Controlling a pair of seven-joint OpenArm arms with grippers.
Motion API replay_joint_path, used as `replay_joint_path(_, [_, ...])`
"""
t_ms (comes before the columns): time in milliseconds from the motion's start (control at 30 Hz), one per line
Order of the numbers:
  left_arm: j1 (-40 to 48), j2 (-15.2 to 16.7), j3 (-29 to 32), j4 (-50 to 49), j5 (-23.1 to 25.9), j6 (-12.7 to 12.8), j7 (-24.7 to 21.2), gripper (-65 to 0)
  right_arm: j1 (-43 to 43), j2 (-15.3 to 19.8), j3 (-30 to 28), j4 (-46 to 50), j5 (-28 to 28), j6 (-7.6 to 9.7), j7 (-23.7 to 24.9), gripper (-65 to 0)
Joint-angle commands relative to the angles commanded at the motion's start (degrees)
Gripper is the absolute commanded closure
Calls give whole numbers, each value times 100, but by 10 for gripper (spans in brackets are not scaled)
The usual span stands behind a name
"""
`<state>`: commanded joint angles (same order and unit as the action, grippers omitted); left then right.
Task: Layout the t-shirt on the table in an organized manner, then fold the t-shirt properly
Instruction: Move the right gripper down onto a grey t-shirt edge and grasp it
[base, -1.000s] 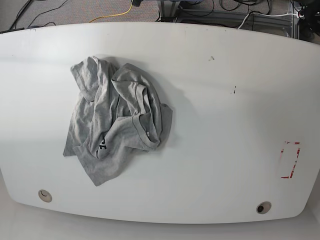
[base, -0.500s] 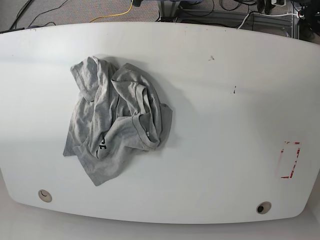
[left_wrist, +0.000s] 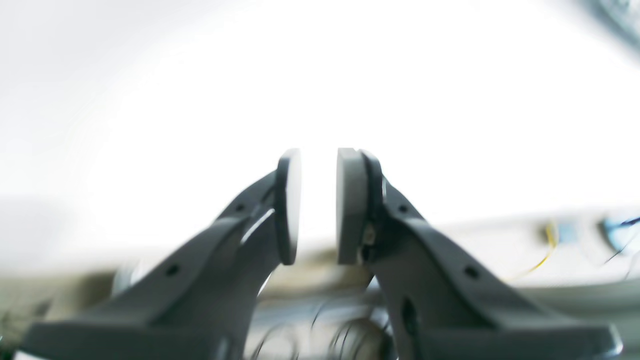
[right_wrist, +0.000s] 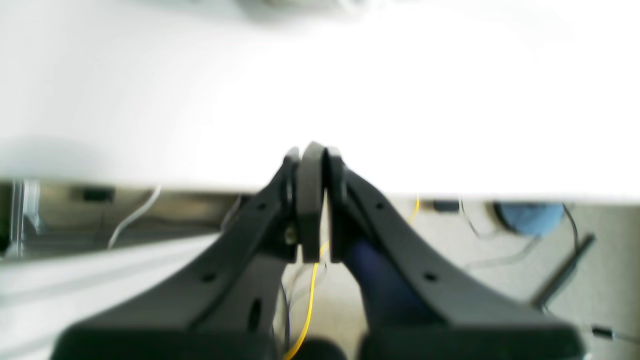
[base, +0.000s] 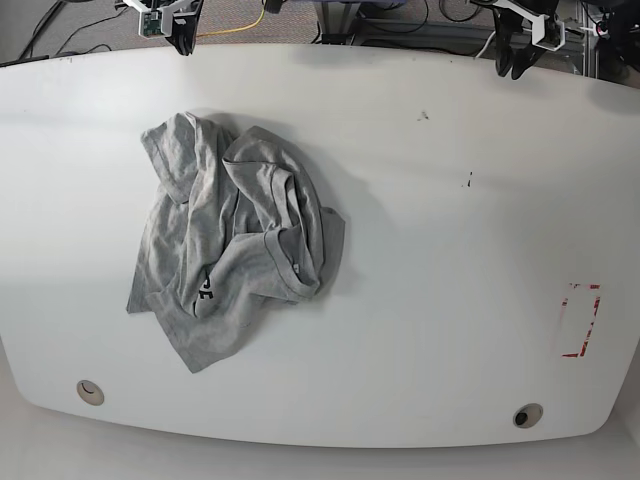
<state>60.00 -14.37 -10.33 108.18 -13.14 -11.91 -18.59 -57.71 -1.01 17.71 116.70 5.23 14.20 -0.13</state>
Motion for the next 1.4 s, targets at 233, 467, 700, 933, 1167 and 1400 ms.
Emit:
replay_joint_path(233, [-360, -9, 114, 149, 0, 0, 0, -110, 659, -18, -18, -18, 0, 0, -35, -21])
replay_joint_path(467, [-897, -35, 510, 158, 0, 0, 246, -110, 1222, -18, -255, -9, -35, -26, -545, -193])
replay_joint_path(700, [-1442, -422, 1055, 158, -18, 0, 870, -110, 1582, -26, -299, -18, -9, -18, -765, -363])
replay_joint_path(933, [-1925, -651, 1662, 167, -9, 0, 941, -138, 1705, -26, -299, -18, 0, -62, -809, -376])
replay_joint_path(1167, [-2154, -615, 1802, 167, 0, 0, 1002, -339, 2004, -18, -26, -123, 9, -70, -809, -376])
replay_joint_path(1400, [-2330, -615, 1925, 158, 0, 0, 1002, -300, 2857, 18, 686, -202, 18, 0, -1644, -377])
